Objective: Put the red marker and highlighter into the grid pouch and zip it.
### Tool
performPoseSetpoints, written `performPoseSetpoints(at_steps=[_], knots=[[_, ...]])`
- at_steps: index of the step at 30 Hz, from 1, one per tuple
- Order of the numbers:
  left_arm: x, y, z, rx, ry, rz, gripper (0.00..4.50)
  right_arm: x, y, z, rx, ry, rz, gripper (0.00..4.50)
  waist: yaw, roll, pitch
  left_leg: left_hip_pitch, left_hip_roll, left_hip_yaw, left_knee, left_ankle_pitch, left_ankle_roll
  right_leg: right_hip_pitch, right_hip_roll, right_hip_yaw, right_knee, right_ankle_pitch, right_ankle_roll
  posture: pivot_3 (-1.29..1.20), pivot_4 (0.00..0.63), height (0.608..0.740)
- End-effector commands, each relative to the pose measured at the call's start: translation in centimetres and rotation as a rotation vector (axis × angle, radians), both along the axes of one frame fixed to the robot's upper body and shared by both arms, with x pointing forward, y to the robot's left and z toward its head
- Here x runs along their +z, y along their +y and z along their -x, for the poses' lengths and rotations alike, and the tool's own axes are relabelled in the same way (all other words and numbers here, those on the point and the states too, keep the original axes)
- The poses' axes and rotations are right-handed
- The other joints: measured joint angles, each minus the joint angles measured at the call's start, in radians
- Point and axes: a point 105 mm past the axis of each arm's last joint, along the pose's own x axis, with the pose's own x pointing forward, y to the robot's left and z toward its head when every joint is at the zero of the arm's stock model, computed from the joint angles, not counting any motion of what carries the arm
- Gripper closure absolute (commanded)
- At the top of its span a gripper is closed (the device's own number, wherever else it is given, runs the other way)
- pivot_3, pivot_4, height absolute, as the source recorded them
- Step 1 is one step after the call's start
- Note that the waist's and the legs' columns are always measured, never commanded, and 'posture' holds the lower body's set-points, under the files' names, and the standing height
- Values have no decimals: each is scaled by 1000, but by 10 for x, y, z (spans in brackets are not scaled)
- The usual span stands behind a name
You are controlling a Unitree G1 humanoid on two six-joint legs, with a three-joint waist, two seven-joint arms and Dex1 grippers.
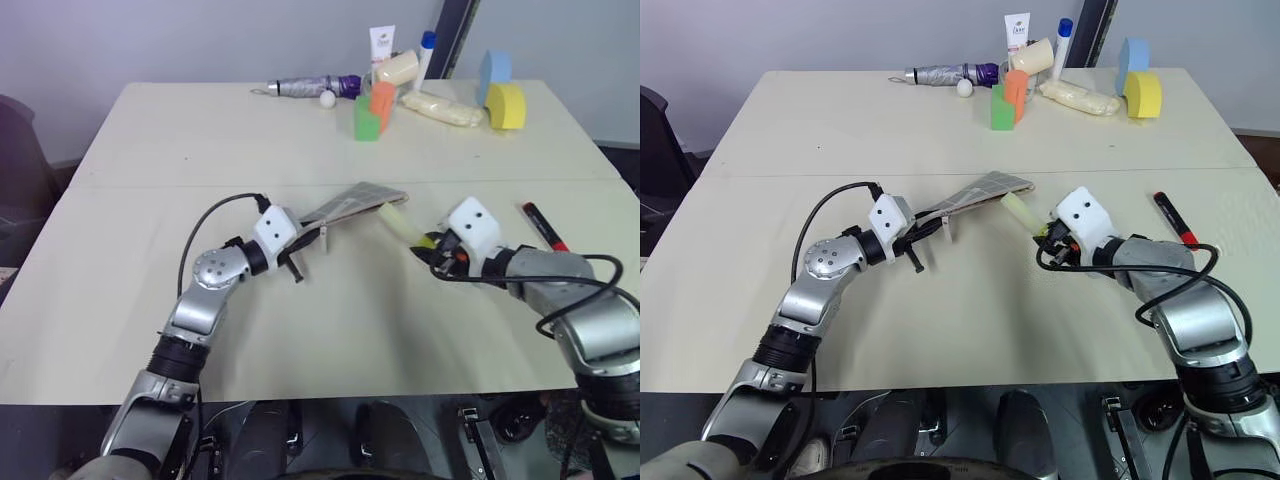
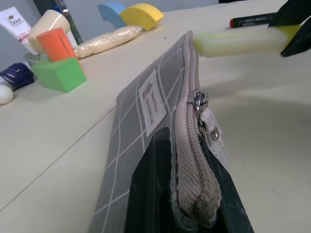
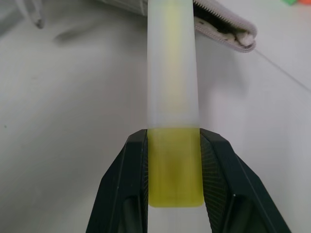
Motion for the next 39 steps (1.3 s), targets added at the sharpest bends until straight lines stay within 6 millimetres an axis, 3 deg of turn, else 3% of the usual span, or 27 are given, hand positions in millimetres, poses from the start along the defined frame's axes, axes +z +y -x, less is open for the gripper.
performPoseSetpoints(at_steps=[1, 27, 39], knots=[[12, -2, 5, -18, -36, 22, 4500, 9, 1, -4, -10, -41, 2, 3623, 0, 0, 0, 0, 0, 0, 0, 0, 0, 0, 0, 0, 0, 0, 0, 0, 150, 740], [-4, -5, 14, -76, -41, -82, 4500, 1, -15, 7, -39, 57, 23, 3623, 0, 0, 0, 0, 0, 0, 0, -1, 2, 0, 0, 0, 0, 0, 0, 0, 150, 740], [-12, -10, 33, -209, -71, -183, 4500, -3, 1, 19, 121, 68, 202, 3623, -1, 0, 0, 0, 1, 0, 0, -2, 4, -1, -1, 0, 0, 0, 0, 0, 150, 740]])
